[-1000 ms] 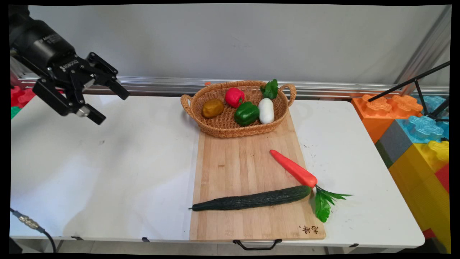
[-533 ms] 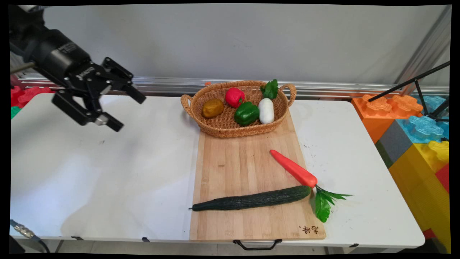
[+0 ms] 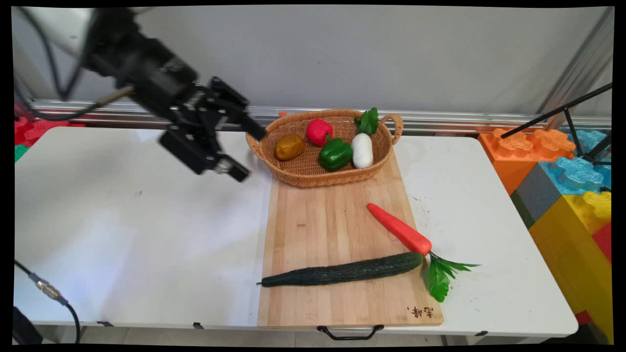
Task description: Pick up the cucumber from the cutting board
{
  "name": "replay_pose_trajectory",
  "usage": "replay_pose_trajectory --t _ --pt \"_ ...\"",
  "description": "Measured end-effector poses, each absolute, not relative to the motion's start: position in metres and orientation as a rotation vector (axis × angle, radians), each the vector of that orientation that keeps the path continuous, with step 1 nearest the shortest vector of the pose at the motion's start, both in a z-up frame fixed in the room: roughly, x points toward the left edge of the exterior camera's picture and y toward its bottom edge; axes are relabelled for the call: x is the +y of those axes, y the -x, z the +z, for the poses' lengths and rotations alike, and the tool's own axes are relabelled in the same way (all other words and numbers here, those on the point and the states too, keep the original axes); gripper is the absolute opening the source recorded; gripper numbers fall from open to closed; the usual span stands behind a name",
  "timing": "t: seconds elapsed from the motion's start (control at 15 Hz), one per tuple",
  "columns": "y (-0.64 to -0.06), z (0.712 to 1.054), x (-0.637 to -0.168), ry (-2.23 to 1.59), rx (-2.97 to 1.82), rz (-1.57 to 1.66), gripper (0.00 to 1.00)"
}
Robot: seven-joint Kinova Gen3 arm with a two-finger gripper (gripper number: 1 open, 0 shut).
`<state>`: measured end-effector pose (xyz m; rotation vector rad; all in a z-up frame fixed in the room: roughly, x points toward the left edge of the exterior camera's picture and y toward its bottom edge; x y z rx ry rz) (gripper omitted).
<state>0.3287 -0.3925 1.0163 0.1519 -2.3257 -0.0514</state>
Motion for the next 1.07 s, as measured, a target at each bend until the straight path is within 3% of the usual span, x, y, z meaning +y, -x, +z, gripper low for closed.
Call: replay_pose_trajectory --t 0.6,1.07 --pt "-0.215 1.02 -0.377 -0.202 -2.503 -0.039 1.0" --pt "-0.162 0.956 -0.37 -0.317 -2.646 -0.004 1.0"
